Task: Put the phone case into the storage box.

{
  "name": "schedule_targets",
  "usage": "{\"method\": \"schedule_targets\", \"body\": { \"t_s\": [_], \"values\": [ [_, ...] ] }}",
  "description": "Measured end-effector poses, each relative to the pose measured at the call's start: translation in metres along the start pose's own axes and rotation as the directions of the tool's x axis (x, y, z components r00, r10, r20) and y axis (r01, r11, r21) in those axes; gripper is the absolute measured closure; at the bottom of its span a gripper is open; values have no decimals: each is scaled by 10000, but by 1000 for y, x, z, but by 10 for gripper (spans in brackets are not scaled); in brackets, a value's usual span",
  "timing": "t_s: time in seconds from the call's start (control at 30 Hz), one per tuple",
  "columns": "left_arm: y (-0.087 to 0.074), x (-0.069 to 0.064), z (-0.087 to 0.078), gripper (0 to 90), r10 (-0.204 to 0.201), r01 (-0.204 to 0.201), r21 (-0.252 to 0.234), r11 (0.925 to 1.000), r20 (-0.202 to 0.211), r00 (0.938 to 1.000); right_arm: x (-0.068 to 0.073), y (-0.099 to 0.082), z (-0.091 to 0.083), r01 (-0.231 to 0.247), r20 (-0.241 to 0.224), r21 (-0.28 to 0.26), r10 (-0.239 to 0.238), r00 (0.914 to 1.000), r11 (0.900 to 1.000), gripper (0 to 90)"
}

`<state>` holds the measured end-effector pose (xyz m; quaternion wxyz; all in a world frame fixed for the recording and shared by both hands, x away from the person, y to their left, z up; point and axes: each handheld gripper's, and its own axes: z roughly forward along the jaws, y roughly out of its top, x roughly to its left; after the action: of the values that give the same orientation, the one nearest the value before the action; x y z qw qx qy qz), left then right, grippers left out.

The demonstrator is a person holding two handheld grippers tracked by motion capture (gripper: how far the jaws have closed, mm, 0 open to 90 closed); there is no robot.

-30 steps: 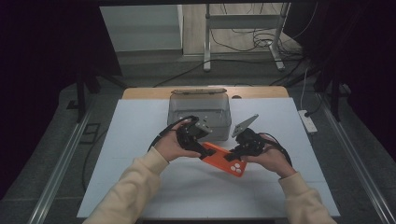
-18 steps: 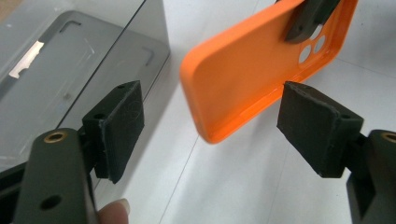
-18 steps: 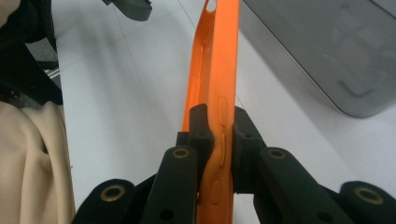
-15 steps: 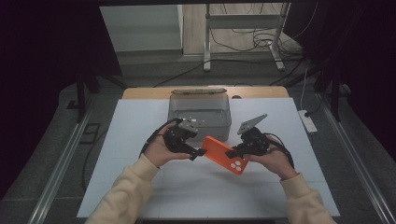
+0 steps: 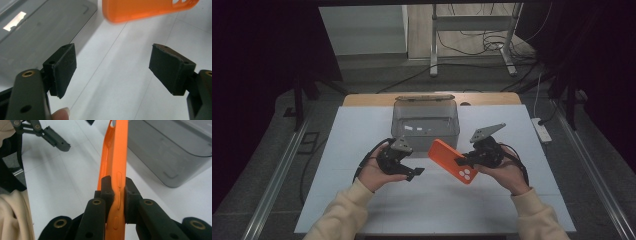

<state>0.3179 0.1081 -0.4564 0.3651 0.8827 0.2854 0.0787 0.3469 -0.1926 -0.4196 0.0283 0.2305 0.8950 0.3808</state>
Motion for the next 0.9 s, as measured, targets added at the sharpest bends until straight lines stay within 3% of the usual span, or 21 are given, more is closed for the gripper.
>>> {"method": "schedule_targets", "body": {
  "t_s": [0.27, 0.53, 0.9],
  "values": [
    [-28, 1, -15, 212, -524, 478, -718, 9963, -633, 9966, 0, -1, -6, -444, 372, -230, 452, 9983, 9987, 811],
    [-57, 4, -26, 212, -1101, 950, -1277, 9873, -1176, 9869, 1, -1, -5, -484, 527, -207, 494, 9974, 9986, 811],
    [-78, 9, -34, 205, -1579, 1324, -1646, 9774, -1528, 9756, 2, -1, -4, -502, 590, -268, 517, 9969, 9984, 810]
  ]
}}
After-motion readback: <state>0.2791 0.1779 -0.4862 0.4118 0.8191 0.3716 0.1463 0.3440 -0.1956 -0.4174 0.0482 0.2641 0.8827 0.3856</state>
